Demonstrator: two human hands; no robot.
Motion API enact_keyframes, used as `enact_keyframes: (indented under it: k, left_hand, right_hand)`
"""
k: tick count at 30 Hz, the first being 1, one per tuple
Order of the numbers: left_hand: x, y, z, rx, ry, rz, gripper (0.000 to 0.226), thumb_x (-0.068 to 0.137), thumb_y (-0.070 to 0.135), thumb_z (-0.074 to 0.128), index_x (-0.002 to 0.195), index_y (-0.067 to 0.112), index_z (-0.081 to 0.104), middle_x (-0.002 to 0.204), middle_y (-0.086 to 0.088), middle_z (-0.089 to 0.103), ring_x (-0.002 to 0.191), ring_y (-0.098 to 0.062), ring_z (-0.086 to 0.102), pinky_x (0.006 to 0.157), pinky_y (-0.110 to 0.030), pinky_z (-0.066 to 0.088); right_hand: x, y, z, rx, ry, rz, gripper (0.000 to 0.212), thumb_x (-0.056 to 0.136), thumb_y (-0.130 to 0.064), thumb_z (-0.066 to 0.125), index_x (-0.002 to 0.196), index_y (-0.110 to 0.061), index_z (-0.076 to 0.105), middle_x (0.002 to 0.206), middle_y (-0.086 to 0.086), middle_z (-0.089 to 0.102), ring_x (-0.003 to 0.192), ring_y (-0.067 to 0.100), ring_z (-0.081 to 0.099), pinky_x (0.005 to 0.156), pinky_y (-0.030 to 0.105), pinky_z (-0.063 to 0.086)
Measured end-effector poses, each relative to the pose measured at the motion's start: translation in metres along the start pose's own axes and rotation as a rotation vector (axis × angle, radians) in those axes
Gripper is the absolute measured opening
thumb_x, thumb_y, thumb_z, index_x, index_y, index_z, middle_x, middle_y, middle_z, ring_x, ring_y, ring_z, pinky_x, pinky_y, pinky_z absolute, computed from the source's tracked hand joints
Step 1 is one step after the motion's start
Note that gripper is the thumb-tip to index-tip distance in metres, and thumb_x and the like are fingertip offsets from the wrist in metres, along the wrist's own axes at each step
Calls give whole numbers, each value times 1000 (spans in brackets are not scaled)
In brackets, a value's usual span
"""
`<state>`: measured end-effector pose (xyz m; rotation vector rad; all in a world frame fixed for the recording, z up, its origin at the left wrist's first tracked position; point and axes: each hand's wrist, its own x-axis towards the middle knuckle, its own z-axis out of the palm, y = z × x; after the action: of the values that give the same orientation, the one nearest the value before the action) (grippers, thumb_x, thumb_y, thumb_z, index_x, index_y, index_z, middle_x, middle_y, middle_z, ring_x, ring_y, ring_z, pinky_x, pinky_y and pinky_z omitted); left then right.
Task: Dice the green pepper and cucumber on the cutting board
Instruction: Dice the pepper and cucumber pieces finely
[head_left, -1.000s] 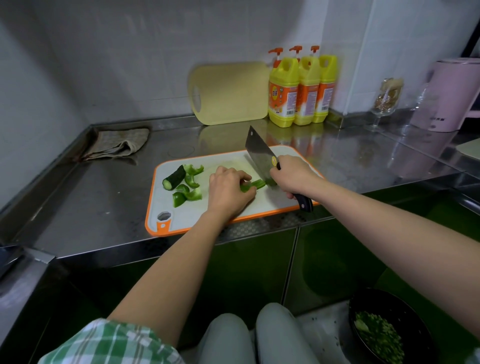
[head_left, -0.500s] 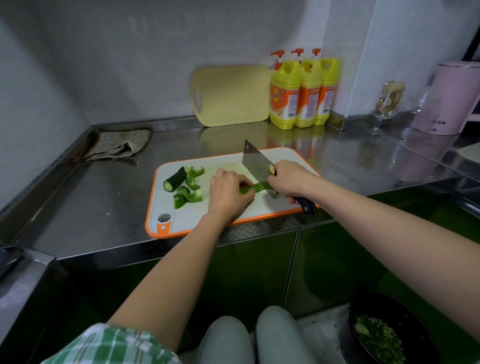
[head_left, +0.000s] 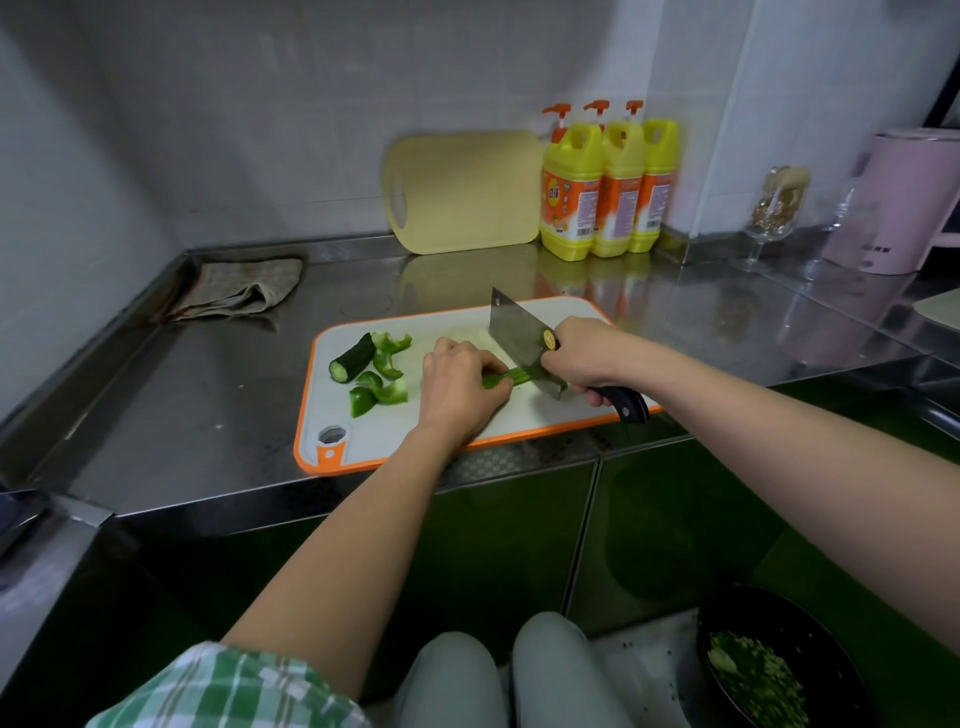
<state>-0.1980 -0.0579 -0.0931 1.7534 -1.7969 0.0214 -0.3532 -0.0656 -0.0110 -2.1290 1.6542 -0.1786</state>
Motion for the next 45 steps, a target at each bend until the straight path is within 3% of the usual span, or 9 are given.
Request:
enact_keyframes:
  k: [11,19,32,39,45]
  left_hand:
    - [-2,1,-3,4,-9,8,24,85,39,65,103,27,74,94,0,65,103,-25,44,80,-32,28]
    - [-1,1,-2,-4,-14,10,24,85,37,64,103,25,75,92,-1,65,103,-26,44,81,-33,30]
    - [-1,0,-3,6,-13,28,24,87,41,65,104,28,74,90,-1,64,102,-25,45,76,-31,26]
    - [0,0,-2,0,-13,34,25,86,41,66,104,26,75,92,-3,66,102,-27,45,79,-34,30]
    - [0,-1,-2,0,-15,27,24,86,41,66,103,27,75,92,-2,67,102,-27,45,80,-35,32]
  right_hand:
    - [14,7,19,102,216,-23,20,94,-15,38,78,-7,48,60,14,59,47,30,61,43,24,42]
    - [1,1,0,15,16,-16,21,92,-10,38,79,0,51,63,17,56,41,23,49,34,18,38]
    - [11,3,15,86,180,-31,19,94,-14,38,82,-4,48,58,16,58,41,27,55,42,24,41]
    - [2,-1,-1,32,17,-28,18,92,-8,38,81,-1,50,60,15,53,38,22,48,34,17,37]
    - [3,3,6,45,20,-14,18,93,-11,39,84,-1,50,57,13,50,34,20,46,34,18,37]
